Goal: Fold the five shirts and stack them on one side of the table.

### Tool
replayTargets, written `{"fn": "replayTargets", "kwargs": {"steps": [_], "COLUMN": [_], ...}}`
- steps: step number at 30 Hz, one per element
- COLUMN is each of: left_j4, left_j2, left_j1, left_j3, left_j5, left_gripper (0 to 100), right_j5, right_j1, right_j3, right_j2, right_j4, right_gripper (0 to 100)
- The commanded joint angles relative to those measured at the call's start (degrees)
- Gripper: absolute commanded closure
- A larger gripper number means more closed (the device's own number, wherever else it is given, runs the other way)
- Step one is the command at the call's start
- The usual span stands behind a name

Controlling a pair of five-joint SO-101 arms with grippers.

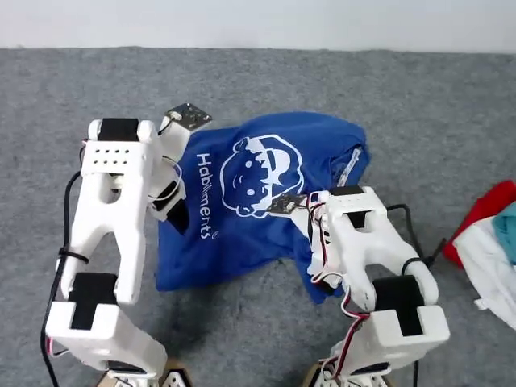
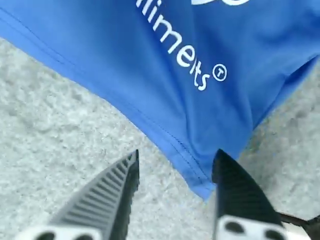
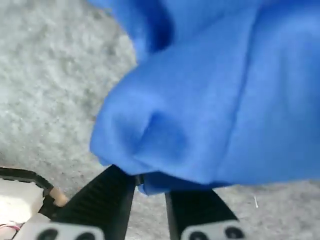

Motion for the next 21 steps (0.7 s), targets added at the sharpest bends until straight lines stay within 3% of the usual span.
{"fn": "replayTargets", "kwargs": {"steps": [1, 6, 15, 21], "left_j4": [1.9, 1.9, 1.8, 1.8], "left_j2": [-3.3, -3.1, -2.8, -2.8], "left_j1": [-0.4, -0.4, -0.4, -0.3], "left_j3": [-2.0, -2.0, 4.1, 7.0], "left_j5": [0.8, 0.8, 0.8, 0.6], "left_gripper": [78, 78, 78, 78], "right_j5": [-0.4, 0.5, 14.0, 24.5], "right_j1": [-0.4, 5.9, 25.1, 30.5], "right_j3": [0.8, 0.8, 0.9, 1.0], "right_j2": [0.8, 0.7, -5.8, -17.9], "right_j4": [1.6, 6.1, 16.3, 29.5], "right_gripper": [98.9, 98.9, 98.9, 98.9]}}
